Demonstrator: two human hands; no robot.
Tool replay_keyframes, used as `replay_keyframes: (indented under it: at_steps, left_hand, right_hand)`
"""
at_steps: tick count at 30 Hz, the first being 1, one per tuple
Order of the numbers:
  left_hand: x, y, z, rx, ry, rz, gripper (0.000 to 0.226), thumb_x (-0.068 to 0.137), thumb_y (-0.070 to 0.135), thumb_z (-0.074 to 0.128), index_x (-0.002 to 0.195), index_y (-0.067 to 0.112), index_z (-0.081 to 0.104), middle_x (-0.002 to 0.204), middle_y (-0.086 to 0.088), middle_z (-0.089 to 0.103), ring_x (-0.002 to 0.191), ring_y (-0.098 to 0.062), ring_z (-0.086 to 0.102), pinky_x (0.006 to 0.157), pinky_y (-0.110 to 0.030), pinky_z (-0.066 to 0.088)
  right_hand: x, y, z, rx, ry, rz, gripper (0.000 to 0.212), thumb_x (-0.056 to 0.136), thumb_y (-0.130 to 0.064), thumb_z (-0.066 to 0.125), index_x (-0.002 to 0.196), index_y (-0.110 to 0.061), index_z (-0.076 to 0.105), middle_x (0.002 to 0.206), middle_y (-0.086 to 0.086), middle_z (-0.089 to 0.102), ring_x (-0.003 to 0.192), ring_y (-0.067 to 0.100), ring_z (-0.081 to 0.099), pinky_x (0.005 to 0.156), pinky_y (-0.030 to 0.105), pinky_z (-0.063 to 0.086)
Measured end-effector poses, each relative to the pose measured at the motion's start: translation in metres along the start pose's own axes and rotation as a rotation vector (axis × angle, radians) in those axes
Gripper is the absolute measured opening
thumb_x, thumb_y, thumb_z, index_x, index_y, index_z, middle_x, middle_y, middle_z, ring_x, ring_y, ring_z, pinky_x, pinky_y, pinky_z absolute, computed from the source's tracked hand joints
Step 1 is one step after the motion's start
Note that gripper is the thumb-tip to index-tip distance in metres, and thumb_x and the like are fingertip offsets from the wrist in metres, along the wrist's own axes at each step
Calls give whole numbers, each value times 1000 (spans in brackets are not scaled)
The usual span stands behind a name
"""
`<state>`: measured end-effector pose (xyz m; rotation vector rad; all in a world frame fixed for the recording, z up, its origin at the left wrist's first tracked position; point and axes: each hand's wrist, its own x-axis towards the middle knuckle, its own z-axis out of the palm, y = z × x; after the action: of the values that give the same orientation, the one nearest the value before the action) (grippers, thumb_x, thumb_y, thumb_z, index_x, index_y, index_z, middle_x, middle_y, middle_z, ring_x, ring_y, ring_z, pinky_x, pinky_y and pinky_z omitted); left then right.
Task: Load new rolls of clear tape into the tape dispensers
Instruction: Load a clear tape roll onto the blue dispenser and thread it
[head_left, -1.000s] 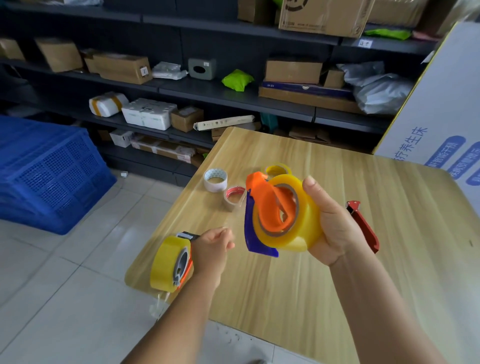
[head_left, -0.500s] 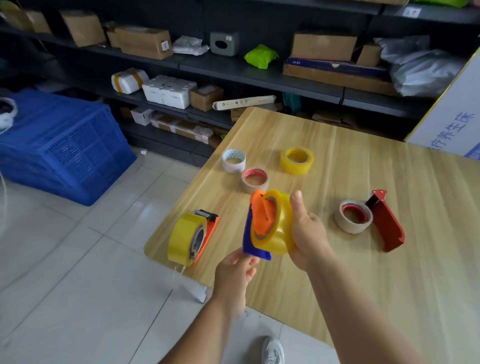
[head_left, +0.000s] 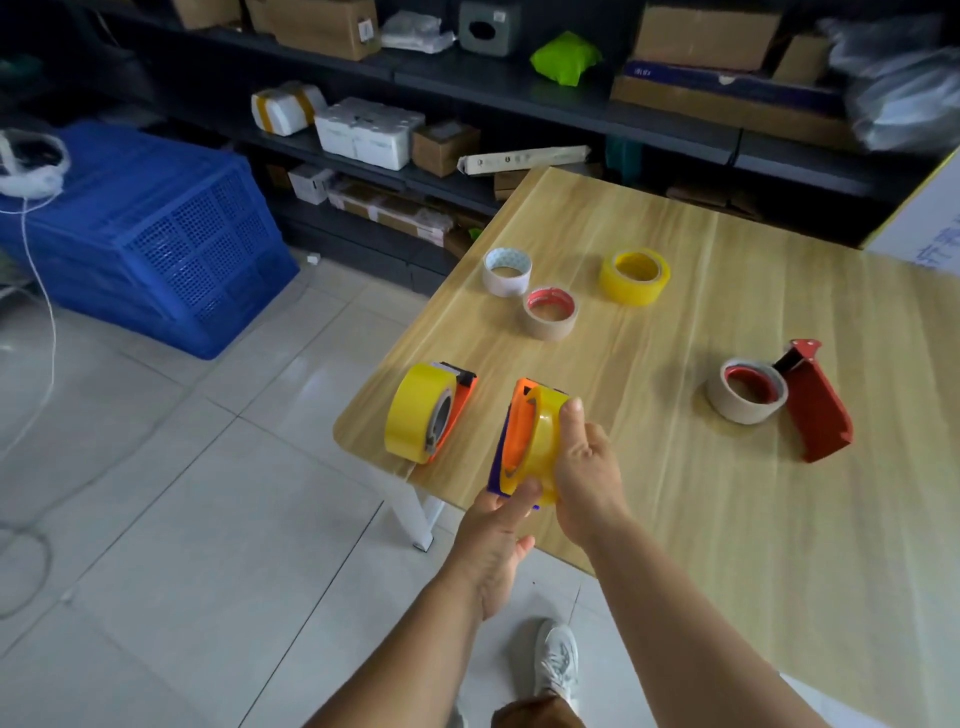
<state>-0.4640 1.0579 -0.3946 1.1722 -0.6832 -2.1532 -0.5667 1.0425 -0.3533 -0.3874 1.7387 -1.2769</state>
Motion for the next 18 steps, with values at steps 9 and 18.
replay_keyframes:
  at_steps: [9,18]
  left_hand:
    - [7,-2,-27,-95,118,-66,72,74,48,64,135,15,47,137,-1,51,125,-15,44,98,-42,36]
    - [20,6,-38,-102,197,-155,52,88,40,59,130,12,47,129,-3,48,135,-20,38,105,-48,34]
  right_hand:
    - [4,17,22,189,-132,177,28,82,-26,59,104,-14,47,105,15,56,97,33,60,85,47,52]
    - [22,23,31,183,-192,214,17,91,-7,56,108,-7,52,89,13,64,88,31,61,94,54,48]
